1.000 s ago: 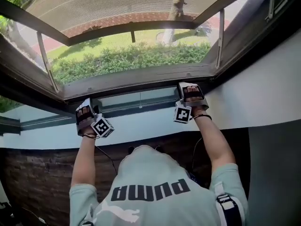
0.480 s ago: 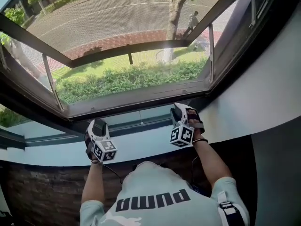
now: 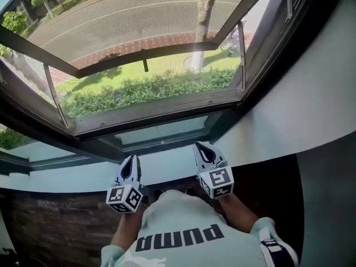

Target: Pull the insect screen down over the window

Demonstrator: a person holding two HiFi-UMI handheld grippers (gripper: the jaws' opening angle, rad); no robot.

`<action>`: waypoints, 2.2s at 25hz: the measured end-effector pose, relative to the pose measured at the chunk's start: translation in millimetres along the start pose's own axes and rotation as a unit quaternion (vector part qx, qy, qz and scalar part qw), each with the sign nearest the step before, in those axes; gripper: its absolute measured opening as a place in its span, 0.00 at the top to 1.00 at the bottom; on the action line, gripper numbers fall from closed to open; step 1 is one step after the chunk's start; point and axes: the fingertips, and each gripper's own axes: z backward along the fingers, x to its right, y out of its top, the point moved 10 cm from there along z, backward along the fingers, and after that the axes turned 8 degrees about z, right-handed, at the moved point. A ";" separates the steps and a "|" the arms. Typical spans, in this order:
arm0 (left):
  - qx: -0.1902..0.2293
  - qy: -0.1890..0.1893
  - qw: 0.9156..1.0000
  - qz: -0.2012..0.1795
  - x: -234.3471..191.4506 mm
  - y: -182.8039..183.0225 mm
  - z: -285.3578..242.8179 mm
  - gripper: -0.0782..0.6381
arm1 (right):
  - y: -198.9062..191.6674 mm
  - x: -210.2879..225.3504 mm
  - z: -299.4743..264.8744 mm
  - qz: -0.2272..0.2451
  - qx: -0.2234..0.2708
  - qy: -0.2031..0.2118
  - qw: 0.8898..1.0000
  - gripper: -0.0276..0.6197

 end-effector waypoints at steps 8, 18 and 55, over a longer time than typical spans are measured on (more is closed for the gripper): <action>0.027 0.013 0.995 -0.095 67.7 -3.1 16.4 0.87 | -3.4 18.1 33.7 0.020 0.035 -0.011 0.999 0.95; 0.025 0.062 0.993 -0.101 106.1 -35.4 46.1 0.87 | -15.3 26.6 65.7 0.031 0.059 0.008 0.998 0.95; 0.060 0.043 0.988 -0.139 153.8 -197.2 473.8 0.87 | -71.2 -222.7 440.5 0.009 0.083 -0.018 0.996 0.95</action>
